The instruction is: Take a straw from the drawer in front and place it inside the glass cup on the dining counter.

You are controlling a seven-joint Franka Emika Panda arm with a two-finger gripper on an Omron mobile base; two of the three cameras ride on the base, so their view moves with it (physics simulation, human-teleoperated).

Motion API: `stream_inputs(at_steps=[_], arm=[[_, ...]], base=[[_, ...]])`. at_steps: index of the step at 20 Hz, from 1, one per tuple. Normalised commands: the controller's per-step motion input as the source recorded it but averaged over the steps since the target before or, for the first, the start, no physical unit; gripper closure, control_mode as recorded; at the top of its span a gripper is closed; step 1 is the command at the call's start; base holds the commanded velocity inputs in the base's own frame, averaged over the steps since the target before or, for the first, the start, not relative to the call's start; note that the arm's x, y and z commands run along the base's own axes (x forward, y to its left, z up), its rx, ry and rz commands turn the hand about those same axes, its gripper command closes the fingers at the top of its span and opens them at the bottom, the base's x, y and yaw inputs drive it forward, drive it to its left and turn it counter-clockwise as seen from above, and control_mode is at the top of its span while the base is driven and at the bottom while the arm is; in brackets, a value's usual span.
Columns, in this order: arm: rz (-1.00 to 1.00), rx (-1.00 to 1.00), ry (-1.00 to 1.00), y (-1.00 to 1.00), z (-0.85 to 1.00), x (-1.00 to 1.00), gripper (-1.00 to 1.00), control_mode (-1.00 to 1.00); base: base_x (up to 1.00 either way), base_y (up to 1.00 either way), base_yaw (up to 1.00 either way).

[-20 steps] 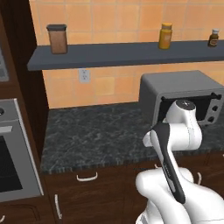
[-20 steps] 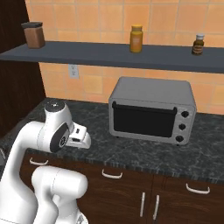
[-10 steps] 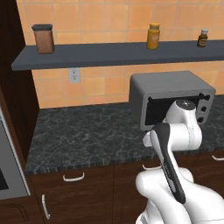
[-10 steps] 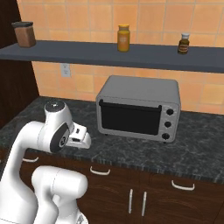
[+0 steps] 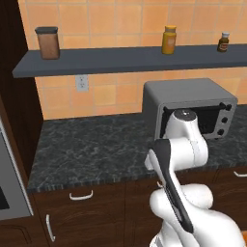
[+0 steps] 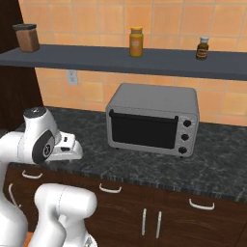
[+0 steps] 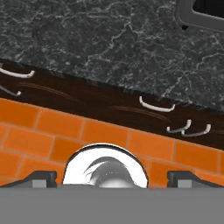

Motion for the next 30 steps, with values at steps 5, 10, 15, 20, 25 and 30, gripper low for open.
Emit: stream_inputs(at_steps=[5,10,15,20,25,30], arm=[[0.25,-0.3,-0.37,1.0,-0.62,-0.37,-1.0,-1.0],[0.25,-0.28,-0.26,0.97,-0.96,-0.05,-1.0,-1.0],[0.23,-0.22,-0.39,0.66,-0.96,0.0,-1.0,-1.0],[0.17,-0.22,-0.26,0.77,-0.87,0.0,-1.0,-1.0],[-0.01,-0.27,-0.01,1.0,-0.57,0.02,-1.0,-1.0],[-0.07,-0.22,0.0,0.91,-0.24,0.03,-1.0,-1.0]], base=[[0.0,0.0,0.0],[0.0,0.0,0.0],[0.0,0.0,0.0],[0.0,0.0,0.0],[0.0,0.0,0.0],[0.0,0.0,0.0]])
